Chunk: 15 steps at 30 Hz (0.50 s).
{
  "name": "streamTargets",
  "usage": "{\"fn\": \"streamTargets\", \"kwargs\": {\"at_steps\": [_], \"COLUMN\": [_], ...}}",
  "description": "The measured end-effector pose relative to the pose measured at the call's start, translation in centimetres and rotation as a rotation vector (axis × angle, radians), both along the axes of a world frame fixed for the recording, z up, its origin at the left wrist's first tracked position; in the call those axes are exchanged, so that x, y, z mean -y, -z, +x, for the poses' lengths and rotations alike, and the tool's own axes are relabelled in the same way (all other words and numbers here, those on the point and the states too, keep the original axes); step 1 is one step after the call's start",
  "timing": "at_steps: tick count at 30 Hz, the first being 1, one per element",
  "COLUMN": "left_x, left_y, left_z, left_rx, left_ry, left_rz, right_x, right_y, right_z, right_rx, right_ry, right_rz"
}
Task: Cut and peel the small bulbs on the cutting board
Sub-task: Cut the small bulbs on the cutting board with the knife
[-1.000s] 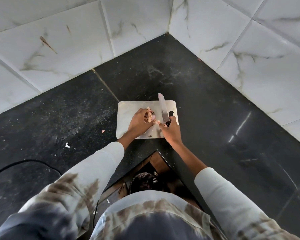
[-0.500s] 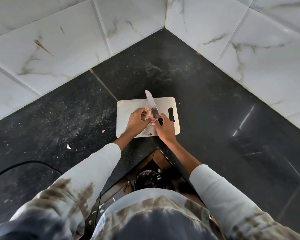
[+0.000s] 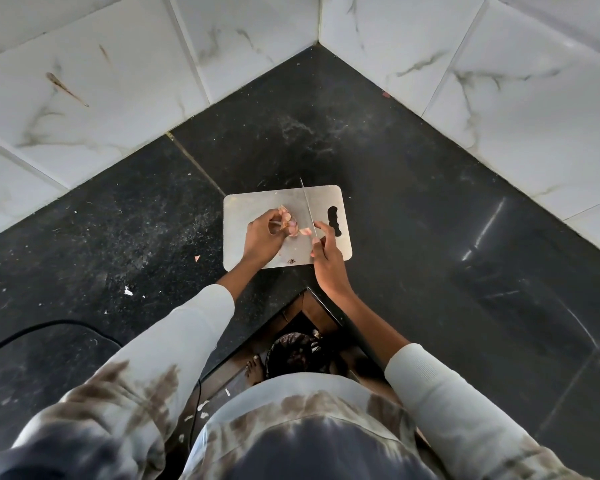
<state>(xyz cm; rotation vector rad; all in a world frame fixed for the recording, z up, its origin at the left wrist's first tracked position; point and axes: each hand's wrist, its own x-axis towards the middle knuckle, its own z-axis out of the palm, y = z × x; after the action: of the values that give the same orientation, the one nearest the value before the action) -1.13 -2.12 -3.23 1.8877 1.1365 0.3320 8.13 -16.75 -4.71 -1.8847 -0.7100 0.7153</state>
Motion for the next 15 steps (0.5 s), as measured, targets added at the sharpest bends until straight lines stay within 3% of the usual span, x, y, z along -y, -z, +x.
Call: {"fn": "streamTargets", "kwargs": {"at_steps": [5, 15], "left_x": [0.0, -0.1], "left_y": [0.2, 0.4], "left_z": [0.0, 0.2], "left_rx": [0.019, 0.015], "left_ry": [-0.022, -0.073], "left_rz": [-0.019, -0.041], "right_x": [0.9, 0.5], "right_y": [-1.1, -1.7], "right_z": [-0.5, -2.1], "right_rx": [-0.068, -0.023], "right_ry": [-0.014, -0.043], "right_rz": [-0.008, -0.047]}}
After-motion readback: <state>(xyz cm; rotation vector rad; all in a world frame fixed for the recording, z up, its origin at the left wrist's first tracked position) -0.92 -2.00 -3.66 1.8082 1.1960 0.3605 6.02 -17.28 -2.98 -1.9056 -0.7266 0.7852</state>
